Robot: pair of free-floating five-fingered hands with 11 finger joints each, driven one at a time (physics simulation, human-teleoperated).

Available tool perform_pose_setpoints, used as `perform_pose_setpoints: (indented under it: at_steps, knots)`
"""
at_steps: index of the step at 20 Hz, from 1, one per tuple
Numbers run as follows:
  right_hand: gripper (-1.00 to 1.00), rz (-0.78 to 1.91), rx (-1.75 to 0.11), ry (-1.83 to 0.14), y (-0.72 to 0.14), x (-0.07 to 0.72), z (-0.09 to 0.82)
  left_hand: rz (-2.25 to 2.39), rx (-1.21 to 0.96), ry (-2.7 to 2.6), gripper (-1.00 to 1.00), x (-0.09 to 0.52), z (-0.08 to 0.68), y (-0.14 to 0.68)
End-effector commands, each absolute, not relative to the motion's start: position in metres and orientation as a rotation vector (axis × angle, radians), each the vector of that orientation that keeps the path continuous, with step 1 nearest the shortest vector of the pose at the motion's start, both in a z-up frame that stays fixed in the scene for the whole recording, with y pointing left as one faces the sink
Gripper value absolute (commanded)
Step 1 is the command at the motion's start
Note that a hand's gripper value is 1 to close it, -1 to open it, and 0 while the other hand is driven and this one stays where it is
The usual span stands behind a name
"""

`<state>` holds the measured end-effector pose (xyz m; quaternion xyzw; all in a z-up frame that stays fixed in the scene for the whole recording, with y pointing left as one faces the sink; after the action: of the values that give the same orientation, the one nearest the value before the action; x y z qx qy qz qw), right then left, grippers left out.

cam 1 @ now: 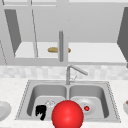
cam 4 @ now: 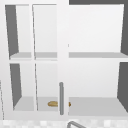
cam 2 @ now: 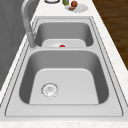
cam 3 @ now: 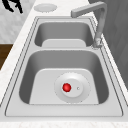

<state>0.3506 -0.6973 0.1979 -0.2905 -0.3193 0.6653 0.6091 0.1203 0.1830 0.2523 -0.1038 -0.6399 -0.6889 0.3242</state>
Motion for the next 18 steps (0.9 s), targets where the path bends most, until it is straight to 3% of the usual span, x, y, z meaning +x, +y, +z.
perform_pose_setpoints:
  at_steps: [1,18]
  knots:
    - [-1.00,1.553,-0.711,-0.697,-0.686,0.354,0.181,-1.807,-0.272,-1.679,0.00,0.120,0.252,0.183]
    - [-1.00,1.542,-0.840,-0.667,-0.692,0.352,0.095,-1.807,-0.272,-1.679,0.00,0.120,0.252,0.183]
